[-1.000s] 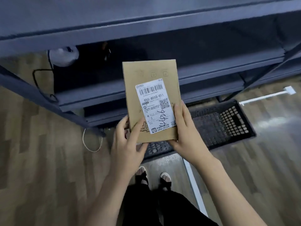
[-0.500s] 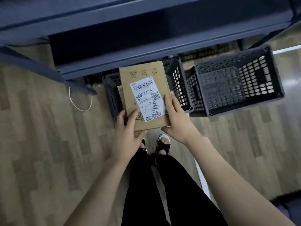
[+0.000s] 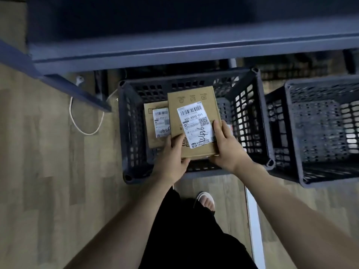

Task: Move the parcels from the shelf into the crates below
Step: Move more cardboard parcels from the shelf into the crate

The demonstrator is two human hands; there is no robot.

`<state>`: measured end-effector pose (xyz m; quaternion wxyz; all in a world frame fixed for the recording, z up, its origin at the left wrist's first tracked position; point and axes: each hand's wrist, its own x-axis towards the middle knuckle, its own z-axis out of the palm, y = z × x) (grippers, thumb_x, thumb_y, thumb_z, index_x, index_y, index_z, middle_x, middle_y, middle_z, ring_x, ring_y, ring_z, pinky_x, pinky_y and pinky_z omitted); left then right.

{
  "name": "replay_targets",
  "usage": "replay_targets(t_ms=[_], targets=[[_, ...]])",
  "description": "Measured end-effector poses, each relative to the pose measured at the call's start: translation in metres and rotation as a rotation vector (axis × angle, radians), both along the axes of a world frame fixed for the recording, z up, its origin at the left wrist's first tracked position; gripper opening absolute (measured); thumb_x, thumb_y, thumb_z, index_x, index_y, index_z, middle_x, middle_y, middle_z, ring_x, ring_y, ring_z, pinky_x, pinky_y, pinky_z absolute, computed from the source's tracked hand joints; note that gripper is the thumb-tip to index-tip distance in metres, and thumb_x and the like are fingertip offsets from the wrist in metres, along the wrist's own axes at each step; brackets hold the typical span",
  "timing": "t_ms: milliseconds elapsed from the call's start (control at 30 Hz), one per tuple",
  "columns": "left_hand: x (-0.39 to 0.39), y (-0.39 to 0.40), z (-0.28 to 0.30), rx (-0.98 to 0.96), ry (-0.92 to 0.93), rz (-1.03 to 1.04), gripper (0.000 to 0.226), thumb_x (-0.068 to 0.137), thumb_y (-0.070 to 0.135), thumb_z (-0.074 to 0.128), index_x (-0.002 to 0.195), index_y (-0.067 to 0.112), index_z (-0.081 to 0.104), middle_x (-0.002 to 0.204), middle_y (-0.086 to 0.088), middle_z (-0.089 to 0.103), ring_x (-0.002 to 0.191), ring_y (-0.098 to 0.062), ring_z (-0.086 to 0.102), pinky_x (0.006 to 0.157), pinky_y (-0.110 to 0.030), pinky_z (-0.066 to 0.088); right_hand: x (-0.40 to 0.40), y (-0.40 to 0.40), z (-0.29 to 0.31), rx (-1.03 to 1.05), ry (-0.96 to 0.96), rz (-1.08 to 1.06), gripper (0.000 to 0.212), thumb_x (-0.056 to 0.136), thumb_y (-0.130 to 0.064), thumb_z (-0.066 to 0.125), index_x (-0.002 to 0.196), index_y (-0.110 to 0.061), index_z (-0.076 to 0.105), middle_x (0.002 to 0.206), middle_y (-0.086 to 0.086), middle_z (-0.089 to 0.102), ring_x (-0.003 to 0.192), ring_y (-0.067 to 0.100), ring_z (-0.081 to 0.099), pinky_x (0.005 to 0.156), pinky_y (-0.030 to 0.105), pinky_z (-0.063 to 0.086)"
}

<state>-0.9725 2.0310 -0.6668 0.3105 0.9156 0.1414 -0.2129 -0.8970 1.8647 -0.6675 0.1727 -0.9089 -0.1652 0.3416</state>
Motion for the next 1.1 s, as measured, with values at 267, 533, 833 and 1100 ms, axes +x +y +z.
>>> replay_targets(t_ms=[267,533,833,1100], targets=[[0.034,0.001,-0.123,0.058,0.006,-0.23,0.073,0.09,0.025,0.061,0.15,0.022,0.02,0.146,-0.008,0.03,0.126,-0.024,0.042,0.102,-0.032,0.039,0.03,-0.01,-0.121,-0.123,0.012,0.037,0.116,0.078,-0.016,0.075,0.15,-0.011,-0.016,0.158,0.014,-0.012,0.141,0.036,0.023,0.109,0.035,0.03],[0.055,0.006,-0.194,0.112,0.143,-0.425,0.075,0.094,0.029,0.057,0.152,0.023,0.01,0.151,-0.017,0.02,0.133,-0.029,0.034,0.109,-0.031,0.03,0.04,-0.011,-0.193,-0.206,0.03,0.056,0.11,0.077,-0.015,0.073,0.149,-0.011,-0.011,0.154,0.017,-0.002,0.131,0.038,0.036,0.104,0.042,0.041],[0.064,0.027,-0.225,0.213,0.109,-0.503,0.066,0.097,0.03,0.049,0.151,0.018,0.014,0.131,-0.014,0.039,0.104,-0.024,0.048,0.085,-0.031,0.044,0.059,0.004,-0.215,-0.322,-0.027,0.288,0.099,0.084,-0.021,0.068,0.149,-0.008,-0.006,0.14,0.025,0.019,0.116,0.036,0.048,0.093,0.04,0.044],[0.069,0.038,-0.241,0.458,0.032,-0.683,0.056,0.09,0.031,0.06,0.138,0.012,0.037,0.148,-0.017,0.015,0.128,-0.034,0.028,0.107,-0.04,0.032,0.059,0.014,-0.238,-0.365,-0.018,0.37,0.085,0.093,-0.029,0.055,0.151,-0.01,-0.005,0.141,0.021,0.023,0.126,0.035,0.037,0.096,0.039,0.04]])
